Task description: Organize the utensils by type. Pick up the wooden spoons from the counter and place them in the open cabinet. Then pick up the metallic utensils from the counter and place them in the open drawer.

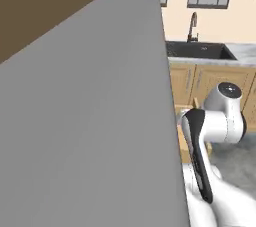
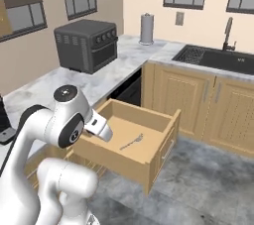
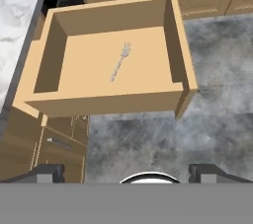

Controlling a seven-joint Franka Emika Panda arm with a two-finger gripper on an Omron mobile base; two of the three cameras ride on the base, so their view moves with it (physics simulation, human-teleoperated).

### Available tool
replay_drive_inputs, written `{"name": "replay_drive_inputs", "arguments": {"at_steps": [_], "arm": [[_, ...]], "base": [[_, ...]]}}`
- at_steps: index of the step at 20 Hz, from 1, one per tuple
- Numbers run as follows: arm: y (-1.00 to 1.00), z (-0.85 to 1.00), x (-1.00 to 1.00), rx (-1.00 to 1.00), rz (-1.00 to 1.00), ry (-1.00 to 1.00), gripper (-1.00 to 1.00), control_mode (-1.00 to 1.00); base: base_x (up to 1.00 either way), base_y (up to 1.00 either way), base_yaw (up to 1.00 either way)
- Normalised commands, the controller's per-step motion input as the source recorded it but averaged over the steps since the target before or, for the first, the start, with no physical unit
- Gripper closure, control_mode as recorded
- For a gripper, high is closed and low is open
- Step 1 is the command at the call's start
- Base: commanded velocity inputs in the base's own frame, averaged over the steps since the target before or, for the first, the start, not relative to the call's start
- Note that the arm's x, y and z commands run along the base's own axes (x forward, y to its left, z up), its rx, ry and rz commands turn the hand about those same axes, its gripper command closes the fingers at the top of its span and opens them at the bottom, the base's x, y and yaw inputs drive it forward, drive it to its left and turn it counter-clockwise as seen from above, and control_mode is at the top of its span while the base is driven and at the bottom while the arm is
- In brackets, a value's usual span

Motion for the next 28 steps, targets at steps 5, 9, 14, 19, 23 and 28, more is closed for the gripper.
{"name": "replay_drive_inputs", "arguments": {"at_steps": [5,9,14,19,23,28], "arm": [[0.0,0.0,0.0,0.0,0.0,0.0,-1.0,1.0],[0.0,0.0,0.0,0.0,0.0,0.0,-1.0,1.0],[0.0,0.0,0.0,0.0,0.0,0.0,-1.0,1.0],[0.0,0.0,0.0,0.0,0.0,0.0,-1.0,1.0],[0.0,0.0,0.0,0.0,0.0,0.0,-1.0,1.0],[0.0,0.0,0.0,0.0,0.0,0.0,-1.0,1.0]], "base": [[-0.3,-0.22,-0.23],[-0.14,-0.33,-0.45],[-0.04,-0.37,-0.57],[0.0,-0.35,-0.61],[0.0,-0.27,-0.54],[0.05,-0.35,-0.46]]}}
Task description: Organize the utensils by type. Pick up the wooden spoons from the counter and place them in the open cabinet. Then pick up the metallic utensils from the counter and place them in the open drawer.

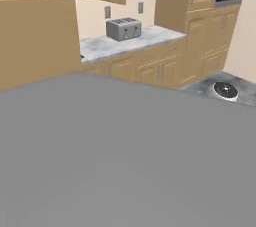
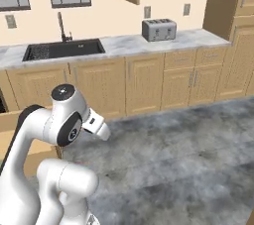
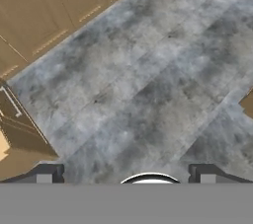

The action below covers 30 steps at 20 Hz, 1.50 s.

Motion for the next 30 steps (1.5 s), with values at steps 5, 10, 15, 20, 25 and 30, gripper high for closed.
{"name": "replay_drive_inputs", "arguments": {"at_steps": [5,10,15,20,25,30], "arm": [[0.0,0.0,0.0,0.0,0.0,0.0,-1.0,1.0],[0.0,0.0,0.0,0.0,0.0,0.0,-1.0,1.0],[0.0,0.0,0.0,0.0,0.0,0.0,-1.0,1.0],[0.0,0.0,0.0,0.0,0.0,0.0,-1.0,1.0],[0.0,0.0,0.0,0.0,0.0,0.0,-1.0,1.0],[0.0,0.0,0.0,0.0,0.0,0.0,-1.0,1.0]], "base": [[0.21,-0.22,-0.42],[0.4,-0.02,-0.44],[0.57,-0.06,-0.41],[0.81,-0.02,-0.29],[0.94,0.0,-0.24],[0.99,0.0,-0.24]]}}
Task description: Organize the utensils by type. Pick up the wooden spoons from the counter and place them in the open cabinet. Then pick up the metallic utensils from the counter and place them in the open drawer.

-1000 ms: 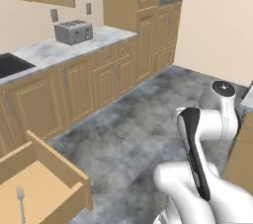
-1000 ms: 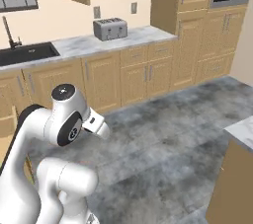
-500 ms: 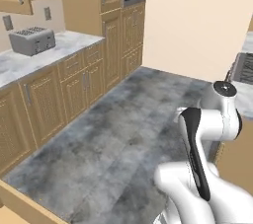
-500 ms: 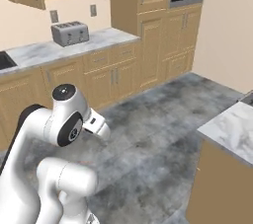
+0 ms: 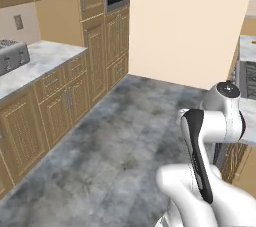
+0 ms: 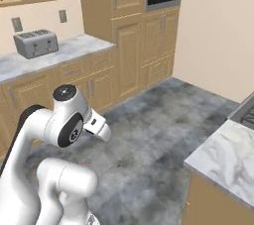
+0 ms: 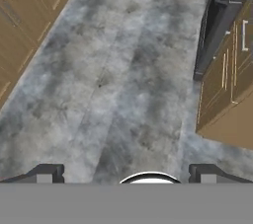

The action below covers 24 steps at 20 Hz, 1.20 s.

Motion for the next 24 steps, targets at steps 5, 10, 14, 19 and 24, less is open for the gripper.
{"name": "replay_drive_inputs", "arguments": {"at_steps": [5,10,14,19,24], "arm": [[0.0,0.0,0.0,0.0,0.0,0.0,-1.0,1.0],[0.0,0.0,0.0,0.0,0.0,0.0,-1.0,1.0],[0.0,0.0,0.0,0.0,0.0,0.0,-1.0,1.0],[0.0,0.0,0.0,0.0,0.0,0.0,-1.0,1.0],[0.0,0.0,0.0,0.0,0.0,0.0,-1.0,1.0]], "base": [[1.0,0.0,-0.25],[1.0,0.0,-0.26],[1.0,0.0,-0.29],[0.95,0.0,-0.36],[0.91,0.0,-0.38]]}}
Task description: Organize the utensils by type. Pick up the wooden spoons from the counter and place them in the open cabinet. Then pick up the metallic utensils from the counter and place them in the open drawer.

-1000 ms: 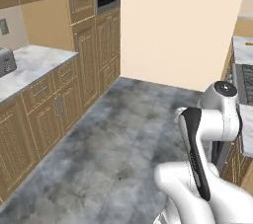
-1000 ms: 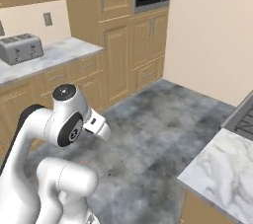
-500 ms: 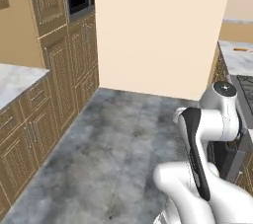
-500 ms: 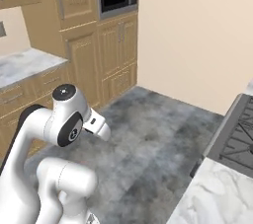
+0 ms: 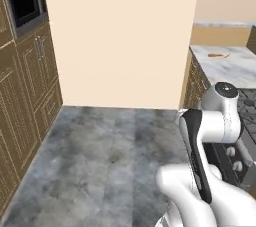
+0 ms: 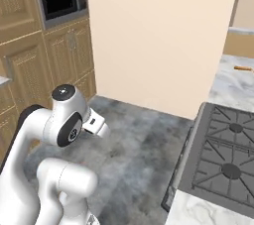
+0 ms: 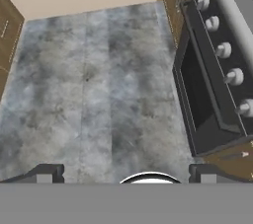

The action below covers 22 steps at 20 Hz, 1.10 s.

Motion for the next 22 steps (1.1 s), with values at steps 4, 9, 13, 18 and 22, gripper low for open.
{"name": "replay_drive_inputs", "arguments": {"at_steps": [4,9,13,18,22], "arm": [[0.0,0.0,0.0,0.0,0.0,0.0,-1.0,1.0],[0.0,0.0,0.0,0.0,0.0,0.0,-1.0,1.0],[0.0,0.0,0.0,0.0,0.0,0.0,-1.0,1.0],[0.0,0.0,0.0,0.0,0.0,0.0,-1.0,1.0],[0.0,0.0,0.0,0.0,0.0,0.0,-1.0,1.0]], "base": [[0.89,0.0,-0.38],[0.85,0.03,-0.34],[0.76,0.23,-0.29],[0.59,0.39,-0.32],[0.4,0.53,-0.35]]}}
